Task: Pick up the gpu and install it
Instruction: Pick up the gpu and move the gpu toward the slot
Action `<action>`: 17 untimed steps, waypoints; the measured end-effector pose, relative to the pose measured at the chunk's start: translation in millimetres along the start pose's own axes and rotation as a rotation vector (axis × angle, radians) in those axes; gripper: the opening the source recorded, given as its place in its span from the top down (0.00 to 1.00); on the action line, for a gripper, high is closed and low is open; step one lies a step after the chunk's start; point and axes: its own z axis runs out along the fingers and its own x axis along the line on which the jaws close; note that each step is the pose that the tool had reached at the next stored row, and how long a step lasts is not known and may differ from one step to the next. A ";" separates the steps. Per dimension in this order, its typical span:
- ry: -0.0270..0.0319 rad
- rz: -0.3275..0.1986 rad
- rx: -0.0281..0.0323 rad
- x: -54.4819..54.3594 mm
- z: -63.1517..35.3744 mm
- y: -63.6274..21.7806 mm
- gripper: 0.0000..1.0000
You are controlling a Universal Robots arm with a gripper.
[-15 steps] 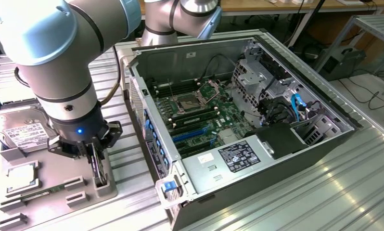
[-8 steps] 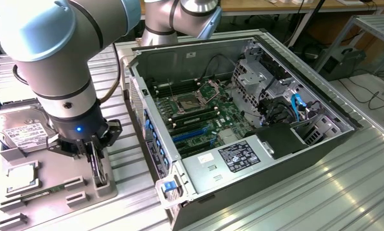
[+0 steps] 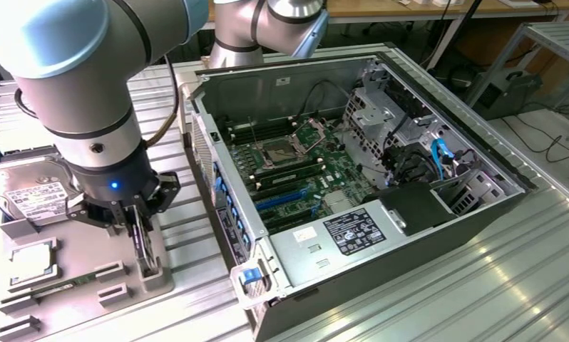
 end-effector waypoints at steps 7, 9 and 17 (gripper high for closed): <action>0.0011 0.000 0.0000 -0.3 -13.4 0.2 0.72; 0.0018 0.000 0.0000 -0.5 -17.6 0.2 0.72; 0.0074 0.000 -0.0001 -0.9 -33.8 0.5 0.72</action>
